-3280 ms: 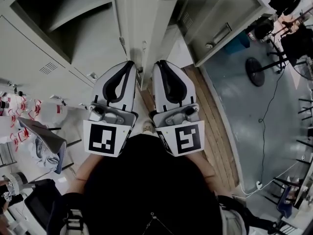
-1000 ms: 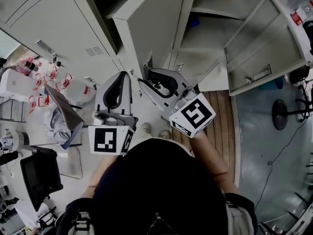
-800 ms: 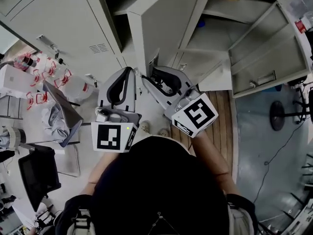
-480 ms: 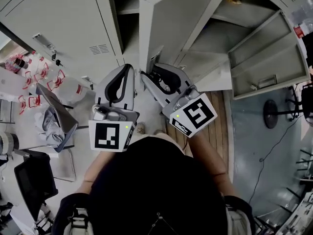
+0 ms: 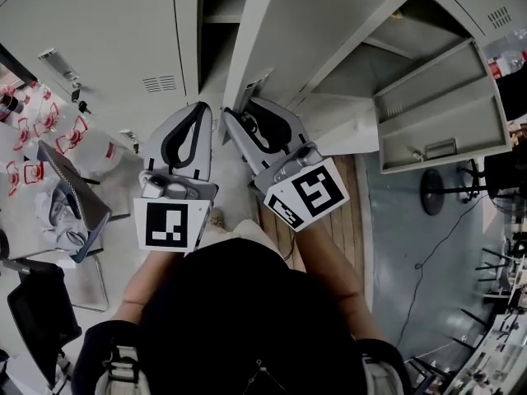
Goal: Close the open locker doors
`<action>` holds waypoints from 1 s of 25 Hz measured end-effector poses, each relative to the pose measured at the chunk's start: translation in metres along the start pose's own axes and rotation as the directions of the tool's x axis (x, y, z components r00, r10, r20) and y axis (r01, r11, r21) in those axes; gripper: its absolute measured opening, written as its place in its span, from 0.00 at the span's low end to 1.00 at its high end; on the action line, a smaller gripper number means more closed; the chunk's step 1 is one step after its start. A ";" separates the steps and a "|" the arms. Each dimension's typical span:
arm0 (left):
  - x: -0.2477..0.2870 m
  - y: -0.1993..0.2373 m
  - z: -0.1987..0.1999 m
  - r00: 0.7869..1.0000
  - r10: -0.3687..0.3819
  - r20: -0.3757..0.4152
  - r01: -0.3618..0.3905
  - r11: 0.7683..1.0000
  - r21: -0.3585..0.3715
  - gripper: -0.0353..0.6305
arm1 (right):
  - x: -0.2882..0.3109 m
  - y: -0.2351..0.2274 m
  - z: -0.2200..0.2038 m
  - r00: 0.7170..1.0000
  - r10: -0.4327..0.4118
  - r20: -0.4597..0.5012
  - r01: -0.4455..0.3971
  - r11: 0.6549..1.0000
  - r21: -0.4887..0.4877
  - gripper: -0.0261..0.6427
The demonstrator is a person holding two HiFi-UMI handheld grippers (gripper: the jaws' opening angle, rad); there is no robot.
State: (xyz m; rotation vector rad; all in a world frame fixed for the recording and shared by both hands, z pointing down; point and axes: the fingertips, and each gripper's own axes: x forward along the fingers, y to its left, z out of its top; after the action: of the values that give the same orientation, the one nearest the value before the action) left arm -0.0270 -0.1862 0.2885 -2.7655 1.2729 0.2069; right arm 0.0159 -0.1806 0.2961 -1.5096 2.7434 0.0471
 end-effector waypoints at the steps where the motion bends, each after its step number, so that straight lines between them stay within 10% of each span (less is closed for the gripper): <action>1: 0.001 0.002 -0.001 1.000 0.000 -0.001 0.000 1.000 -0.002 0.06 | 0.004 -0.001 0.000 1.000 -0.009 0.001 0.009 1.000 0.000 0.20; 25: 0.012 0.038 -0.014 0.998 0.056 0.004 -0.056 0.997 -0.059 0.06 | 0.062 -0.020 -0.003 0.995 -0.103 -0.015 0.103 0.995 -0.020 0.20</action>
State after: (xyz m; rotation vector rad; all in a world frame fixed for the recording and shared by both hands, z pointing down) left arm -0.0474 -0.2218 0.2990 -2.7773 1.3654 0.2602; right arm -0.0006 -0.2435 0.2969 -1.6608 2.6806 0.0611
